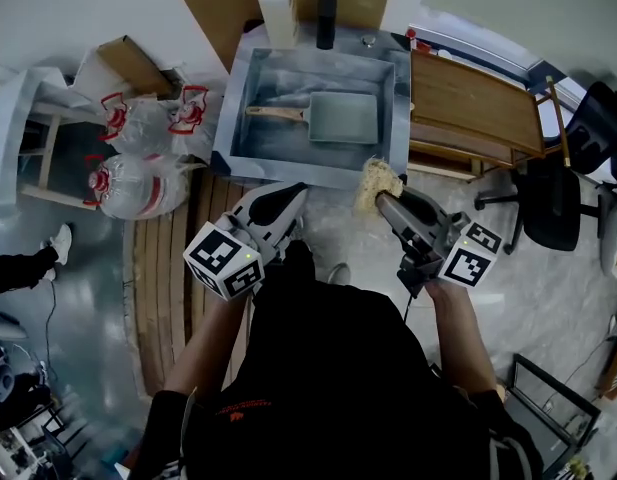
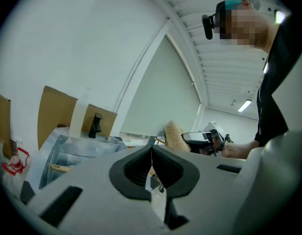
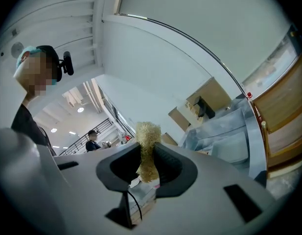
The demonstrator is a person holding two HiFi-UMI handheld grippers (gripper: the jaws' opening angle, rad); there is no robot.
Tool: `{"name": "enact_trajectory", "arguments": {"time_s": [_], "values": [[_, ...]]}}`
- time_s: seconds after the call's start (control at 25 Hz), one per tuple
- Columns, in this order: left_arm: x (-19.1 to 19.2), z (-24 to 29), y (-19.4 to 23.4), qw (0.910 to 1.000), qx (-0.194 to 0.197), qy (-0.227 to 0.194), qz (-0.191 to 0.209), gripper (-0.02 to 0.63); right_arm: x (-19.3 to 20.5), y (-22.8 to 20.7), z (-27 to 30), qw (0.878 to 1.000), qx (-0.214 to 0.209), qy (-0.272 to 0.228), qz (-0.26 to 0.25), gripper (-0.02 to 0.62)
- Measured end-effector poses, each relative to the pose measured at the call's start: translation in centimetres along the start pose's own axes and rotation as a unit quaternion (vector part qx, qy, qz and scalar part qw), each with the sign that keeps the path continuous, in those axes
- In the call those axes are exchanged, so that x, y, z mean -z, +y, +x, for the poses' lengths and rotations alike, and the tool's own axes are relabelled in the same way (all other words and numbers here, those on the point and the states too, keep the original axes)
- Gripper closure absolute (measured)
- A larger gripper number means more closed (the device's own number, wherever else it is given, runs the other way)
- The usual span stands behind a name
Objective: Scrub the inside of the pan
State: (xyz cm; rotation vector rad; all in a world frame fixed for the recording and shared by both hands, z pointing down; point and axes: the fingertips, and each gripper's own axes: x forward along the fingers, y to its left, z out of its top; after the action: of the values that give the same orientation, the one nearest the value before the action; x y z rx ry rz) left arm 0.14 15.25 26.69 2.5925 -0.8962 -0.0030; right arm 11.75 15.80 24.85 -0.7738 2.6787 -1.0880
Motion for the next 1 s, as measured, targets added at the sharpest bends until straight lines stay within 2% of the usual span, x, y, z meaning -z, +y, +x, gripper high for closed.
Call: {"name": "enact_trajectory", "arguments": {"time_s": [0.6, 1.0], "values": [[-2.2, 4.7, 13.8, 0.9974, 0.042, 0.058, 0.010, 0.586, -3.7, -8.8, 10.8, 0.996, 0.072, 0.008, 0.042, 0.509], [-2.7, 6.6, 20.9, 0.9926, 0.066, 0.094, 0.040, 0.586, -4.2, -13.7, 15.6, 0.991, 0.125, 0.015, 0.053, 0.509]]}}
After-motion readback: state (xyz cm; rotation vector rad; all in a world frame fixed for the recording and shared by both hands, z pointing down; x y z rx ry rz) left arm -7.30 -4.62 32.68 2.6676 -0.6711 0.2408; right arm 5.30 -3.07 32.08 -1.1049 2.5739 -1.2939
